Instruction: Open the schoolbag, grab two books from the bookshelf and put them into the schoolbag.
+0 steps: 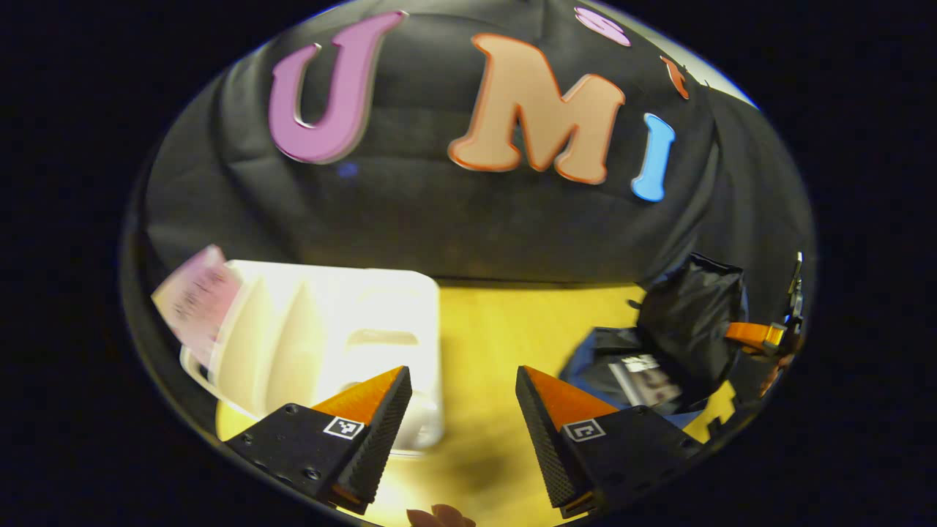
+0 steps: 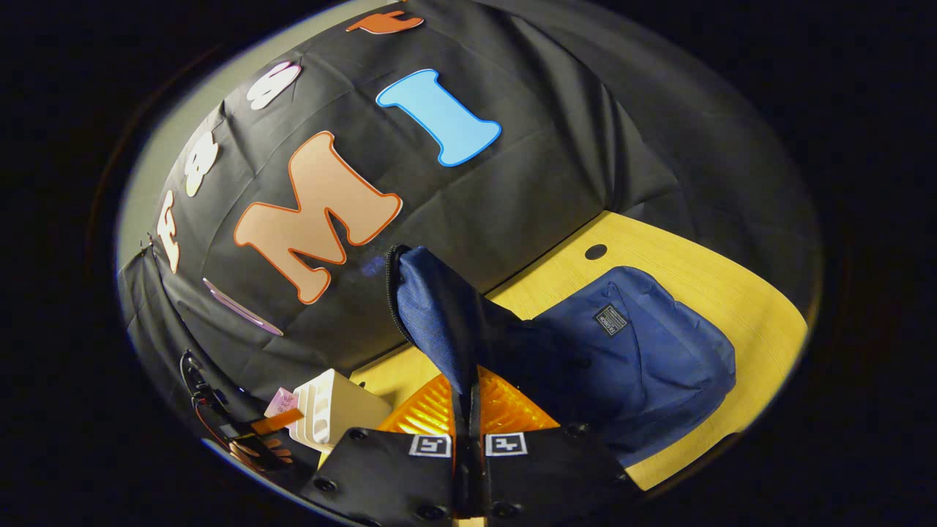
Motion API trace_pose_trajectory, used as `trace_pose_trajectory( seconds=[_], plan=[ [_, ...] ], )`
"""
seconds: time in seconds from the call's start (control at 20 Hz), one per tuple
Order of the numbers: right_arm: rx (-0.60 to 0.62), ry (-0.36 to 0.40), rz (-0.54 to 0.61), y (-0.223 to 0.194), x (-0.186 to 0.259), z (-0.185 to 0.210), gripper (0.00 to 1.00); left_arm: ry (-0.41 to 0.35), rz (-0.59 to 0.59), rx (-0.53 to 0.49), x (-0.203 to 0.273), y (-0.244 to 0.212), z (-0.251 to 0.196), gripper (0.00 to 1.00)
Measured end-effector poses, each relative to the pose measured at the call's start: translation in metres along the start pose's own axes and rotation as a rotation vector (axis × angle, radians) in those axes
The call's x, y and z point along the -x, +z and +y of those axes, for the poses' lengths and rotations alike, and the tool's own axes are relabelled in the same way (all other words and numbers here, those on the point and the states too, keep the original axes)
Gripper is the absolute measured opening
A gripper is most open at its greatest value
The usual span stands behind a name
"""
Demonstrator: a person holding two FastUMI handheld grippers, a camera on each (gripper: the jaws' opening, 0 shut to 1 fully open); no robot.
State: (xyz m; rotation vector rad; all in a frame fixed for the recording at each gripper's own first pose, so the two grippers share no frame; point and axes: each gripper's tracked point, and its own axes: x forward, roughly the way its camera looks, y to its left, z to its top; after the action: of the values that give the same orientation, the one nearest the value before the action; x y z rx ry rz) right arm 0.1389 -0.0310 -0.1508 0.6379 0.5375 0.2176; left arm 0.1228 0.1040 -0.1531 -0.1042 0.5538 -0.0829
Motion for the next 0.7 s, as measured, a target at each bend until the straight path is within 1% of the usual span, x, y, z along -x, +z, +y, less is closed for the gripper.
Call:
trace_pose_trajectory(
  seconds=[0.1,0.15,0.2,0.35,0.4,0.45,0.5,0.6,0.65,0.7],
  plan=[
    [0.006,0.000,-0.002,0.000,0.001,0.000,0.03,0.095,0.024,-0.022,0.017,-0.007,0.066,0.82],
    [0.007,-0.001,-0.003,-0.001,0.001,-0.001,0.03,0.130,0.044,-0.023,0.023,-0.008,0.098,0.83],
    [0.003,-0.003,-0.005,-0.002,0.001,0.001,0.03,0.144,0.072,-0.014,0.031,-0.011,0.123,0.83],
    [-0.012,-0.013,-0.016,0.000,0.001,0.001,0.03,0.176,0.134,0.099,0.040,-0.011,0.185,0.83],
    [-0.014,-0.017,-0.020,0.000,0.002,0.000,0.03,0.185,0.150,0.115,0.042,-0.007,0.208,0.83],
    [-0.011,-0.022,-0.023,0.000,0.002,0.000,0.03,0.183,0.150,0.113,0.042,0.001,0.225,0.83],
    [-0.008,-0.026,-0.023,0.000,0.002,0.000,0.03,0.185,0.174,0.109,0.044,0.005,0.241,0.83],
    [-0.001,-0.032,-0.022,-0.001,0.002,0.001,0.03,0.164,0.240,0.083,0.042,0.017,0.263,0.83],
    [0.001,-0.035,-0.021,-0.002,0.001,0.001,0.03,0.155,0.281,0.072,0.037,0.024,0.271,0.80],
    [0.001,-0.037,-0.021,-0.004,0.000,0.001,0.03,0.136,0.304,0.064,0.031,0.028,0.278,0.82]
  ],
)
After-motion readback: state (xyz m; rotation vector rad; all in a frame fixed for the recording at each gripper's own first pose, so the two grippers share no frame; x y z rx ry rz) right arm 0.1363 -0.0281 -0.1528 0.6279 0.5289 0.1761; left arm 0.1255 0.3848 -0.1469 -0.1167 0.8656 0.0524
